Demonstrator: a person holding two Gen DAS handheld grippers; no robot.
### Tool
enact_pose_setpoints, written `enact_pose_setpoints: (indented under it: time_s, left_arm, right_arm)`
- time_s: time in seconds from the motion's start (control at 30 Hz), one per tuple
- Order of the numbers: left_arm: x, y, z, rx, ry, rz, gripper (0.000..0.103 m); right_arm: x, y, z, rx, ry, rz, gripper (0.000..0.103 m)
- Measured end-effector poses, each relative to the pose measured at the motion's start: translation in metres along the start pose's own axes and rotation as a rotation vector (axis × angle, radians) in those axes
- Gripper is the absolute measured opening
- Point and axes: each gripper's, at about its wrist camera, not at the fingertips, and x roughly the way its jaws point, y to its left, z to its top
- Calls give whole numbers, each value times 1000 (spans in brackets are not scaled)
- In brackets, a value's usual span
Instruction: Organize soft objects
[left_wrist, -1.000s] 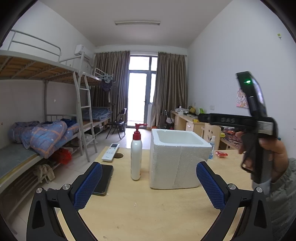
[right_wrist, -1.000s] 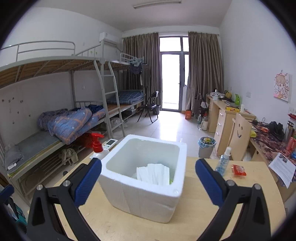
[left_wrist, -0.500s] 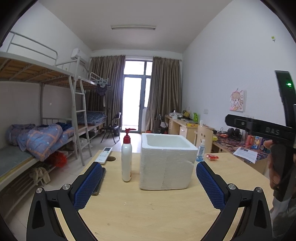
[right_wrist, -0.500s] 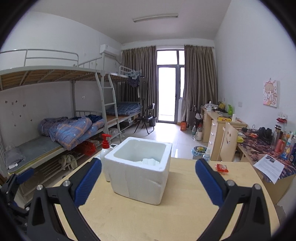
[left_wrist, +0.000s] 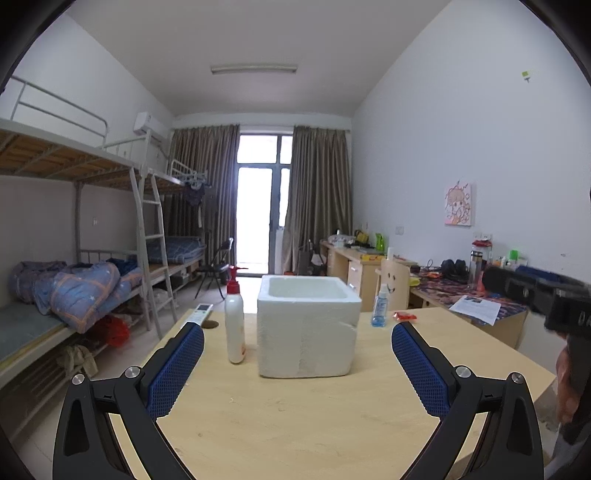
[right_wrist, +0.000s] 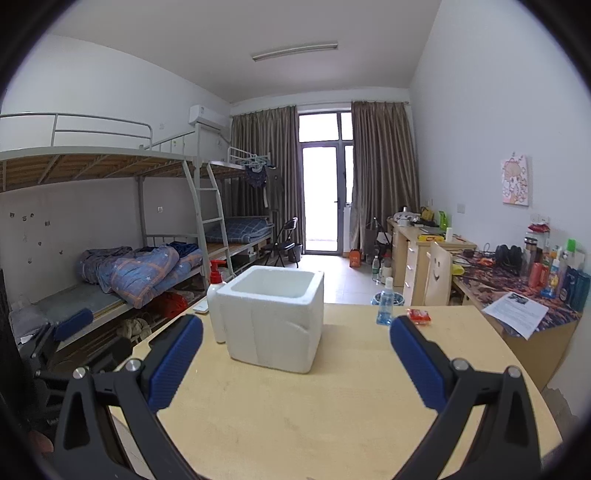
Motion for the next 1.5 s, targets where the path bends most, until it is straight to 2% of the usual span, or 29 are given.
enact_pose_setpoints:
  time_s: [0.43, 0.67, 0.8, 1.13, 1.5]
  left_arm:
    - [-25, -20, -14, 38, -50, -24, 102]
    - [-30, -24, -27, 57, -67, -25, 102]
    - [-27, -20, -35, 53, -76, 4, 102]
    - [-19, -14, -57, 49, -15, 9, 102]
    - [-22, -14, -68, 50, -17, 14, 102]
  right_arm:
    - [-44, 1, -40, 2, -52, -34, 102]
    - [-47, 5, -65, -17, -60, -55, 103]
    - [-43, 7, -79, -25, -60, -73, 103]
    - [-41, 3, -98, 11, -49, -83, 102]
    - [-42, 5, -108, 3, -38, -76, 102]
